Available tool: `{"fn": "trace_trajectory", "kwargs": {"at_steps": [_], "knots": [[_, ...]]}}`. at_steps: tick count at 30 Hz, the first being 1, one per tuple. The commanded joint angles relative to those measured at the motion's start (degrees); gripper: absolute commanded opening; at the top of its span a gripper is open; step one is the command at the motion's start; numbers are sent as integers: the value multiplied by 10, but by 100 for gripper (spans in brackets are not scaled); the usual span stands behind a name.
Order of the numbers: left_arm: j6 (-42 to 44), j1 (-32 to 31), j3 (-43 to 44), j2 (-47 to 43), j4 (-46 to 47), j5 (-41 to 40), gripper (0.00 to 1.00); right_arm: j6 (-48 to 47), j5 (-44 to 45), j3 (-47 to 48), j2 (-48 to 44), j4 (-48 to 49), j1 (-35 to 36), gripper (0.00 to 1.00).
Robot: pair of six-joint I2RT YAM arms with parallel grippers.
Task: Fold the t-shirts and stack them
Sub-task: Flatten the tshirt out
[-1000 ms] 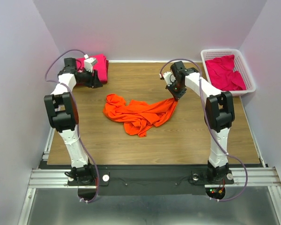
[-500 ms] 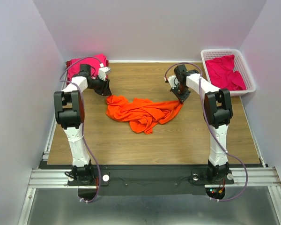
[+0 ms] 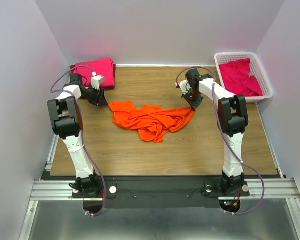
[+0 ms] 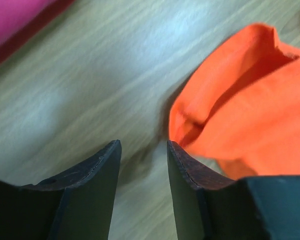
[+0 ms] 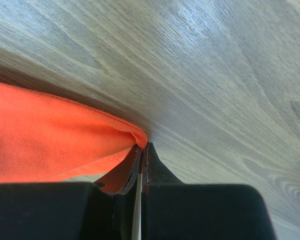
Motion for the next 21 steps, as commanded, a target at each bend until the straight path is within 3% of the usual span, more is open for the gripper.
{"fn": "trace_trajectory", "kwargs": {"at_steps": [1,9,21], "knots": [[73,15,-8,-31,-71,54,54,-9,5,14,-8,12,3,1],[168,18,-6,-19,-168,92,57,-10,5,14,-4,13,2,1],[111,-3,23,-9,-143,124,54,-11,5,14,-2,12,2,1]]}}
